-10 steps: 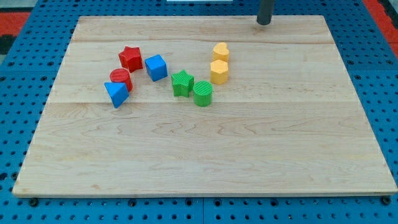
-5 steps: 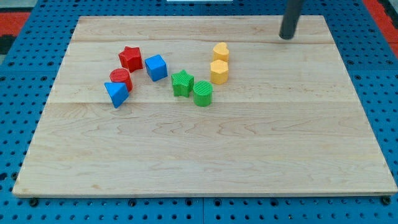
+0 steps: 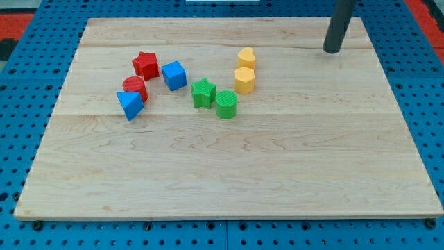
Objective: Move the heart at the top center of the board
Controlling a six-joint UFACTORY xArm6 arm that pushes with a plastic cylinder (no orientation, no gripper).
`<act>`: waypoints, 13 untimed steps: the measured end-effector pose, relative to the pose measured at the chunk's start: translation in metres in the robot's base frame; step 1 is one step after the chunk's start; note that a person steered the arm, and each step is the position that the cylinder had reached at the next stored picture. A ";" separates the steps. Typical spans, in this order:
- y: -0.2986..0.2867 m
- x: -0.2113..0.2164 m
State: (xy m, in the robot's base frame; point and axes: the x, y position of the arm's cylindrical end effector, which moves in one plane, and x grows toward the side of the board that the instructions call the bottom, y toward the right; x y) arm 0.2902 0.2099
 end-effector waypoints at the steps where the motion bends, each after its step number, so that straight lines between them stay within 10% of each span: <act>1: 0.012 0.002; 3: 0.093 0.023; 8: -0.184 0.024; 10: -0.216 0.039; 12: -0.225 -0.040; 13: -0.208 0.001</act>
State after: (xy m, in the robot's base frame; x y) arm 0.2909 0.0018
